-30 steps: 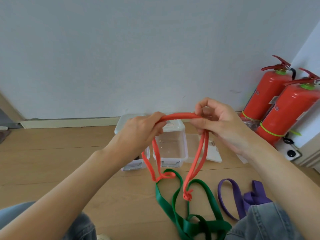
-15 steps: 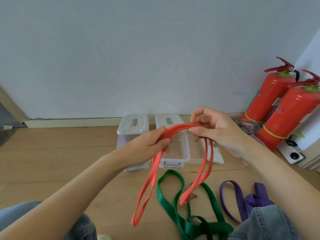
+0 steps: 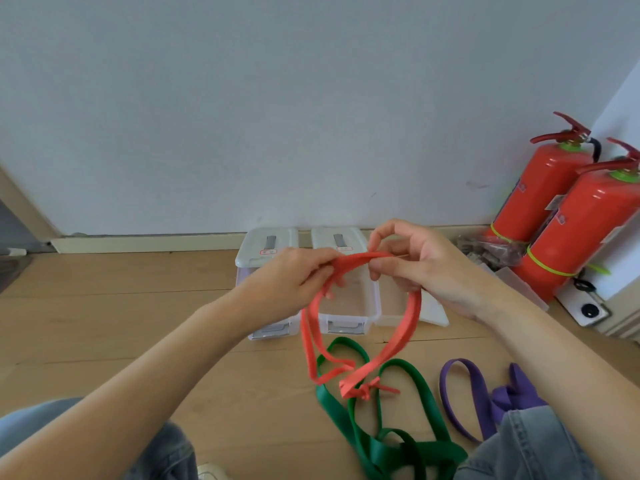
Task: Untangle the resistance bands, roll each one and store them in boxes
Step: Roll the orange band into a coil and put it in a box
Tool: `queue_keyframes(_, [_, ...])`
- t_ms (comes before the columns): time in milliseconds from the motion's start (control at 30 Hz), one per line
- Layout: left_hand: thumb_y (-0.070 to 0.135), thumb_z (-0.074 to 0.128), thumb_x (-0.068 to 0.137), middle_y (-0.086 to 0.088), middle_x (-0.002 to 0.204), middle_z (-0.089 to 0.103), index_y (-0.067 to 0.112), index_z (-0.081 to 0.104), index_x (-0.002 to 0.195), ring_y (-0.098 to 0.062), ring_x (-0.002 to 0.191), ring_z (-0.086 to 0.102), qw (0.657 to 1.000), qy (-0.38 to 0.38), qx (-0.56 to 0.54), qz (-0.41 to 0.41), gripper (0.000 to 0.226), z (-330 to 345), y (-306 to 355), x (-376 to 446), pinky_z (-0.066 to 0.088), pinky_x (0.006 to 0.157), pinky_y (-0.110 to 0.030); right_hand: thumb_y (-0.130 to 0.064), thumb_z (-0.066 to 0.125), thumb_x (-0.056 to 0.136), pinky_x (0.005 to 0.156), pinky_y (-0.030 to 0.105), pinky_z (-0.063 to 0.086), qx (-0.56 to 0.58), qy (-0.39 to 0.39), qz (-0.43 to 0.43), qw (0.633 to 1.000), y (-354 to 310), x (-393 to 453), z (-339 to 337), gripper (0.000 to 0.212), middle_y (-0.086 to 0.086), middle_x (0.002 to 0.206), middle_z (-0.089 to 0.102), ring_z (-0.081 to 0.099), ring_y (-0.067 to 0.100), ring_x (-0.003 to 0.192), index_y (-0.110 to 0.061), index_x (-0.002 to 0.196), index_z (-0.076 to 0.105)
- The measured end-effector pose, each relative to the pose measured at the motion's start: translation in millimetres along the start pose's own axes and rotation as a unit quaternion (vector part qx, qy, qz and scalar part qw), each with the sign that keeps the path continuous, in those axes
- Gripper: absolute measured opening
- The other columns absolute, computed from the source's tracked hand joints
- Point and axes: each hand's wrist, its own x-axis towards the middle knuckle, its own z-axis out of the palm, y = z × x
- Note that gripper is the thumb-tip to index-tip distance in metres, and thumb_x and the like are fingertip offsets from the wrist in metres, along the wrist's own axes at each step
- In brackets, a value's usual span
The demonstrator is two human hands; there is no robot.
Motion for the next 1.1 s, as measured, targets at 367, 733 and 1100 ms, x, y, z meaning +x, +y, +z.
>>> queue_keyframes(367, [0.022, 0.046, 0.096, 0.009, 0.073, 0.057, 0.018, 0.055, 0.112, -0.012, 0.069, 0.057, 0.999, 0.044, 0.002, 0.013, 0.019, 18, 9, -4, 0.045, 0.066, -0.026, -0.007, 0.052, 0.092, 0.039, 0.016, 0.028, 0.062, 0.040, -0.014, 0.997, 2, 0, -1, 0.011, 0.006, 0.077, 0.067, 0.030, 0.006, 0.040, -0.017, 0.091, 0.056])
queue_keyframes(733, [0.018, 0.043, 0.097, 0.019, 0.075, 0.053, 0.011, 0.059, 0.098, -0.004, 0.071, 0.054, 0.998, 0.022, 0.051, 0.036, 0.018, 29, -4, 0, 0.046, 0.073, -0.027, -0.003, 0.069, 0.080, 0.051, 0.022, 0.045, -0.084, -0.030, 0.016, 0.996, 5, 1, 8, 0.023, -0.001, 0.067, 0.061, 0.054, 0.011, 0.055, -0.017, 0.082, 0.051])
queue_keyframes(1100, [0.015, 0.036, 0.096, -0.002, 0.074, 0.066, 0.008, 0.054, 0.095, -0.003, 0.059, 0.058, 0.991, 0.103, 0.007, -0.084, 0.019, 12, -10, 6, 0.045, 0.062, -0.021, -0.012, 0.066, 0.079, 0.065, 0.018, 0.051, 0.046, 0.050, -0.026, 0.997, 2, -1, -12, 0.012, -0.004, 0.071, 0.065, 0.063, 0.011, 0.068, -0.023, 0.082, 0.062])
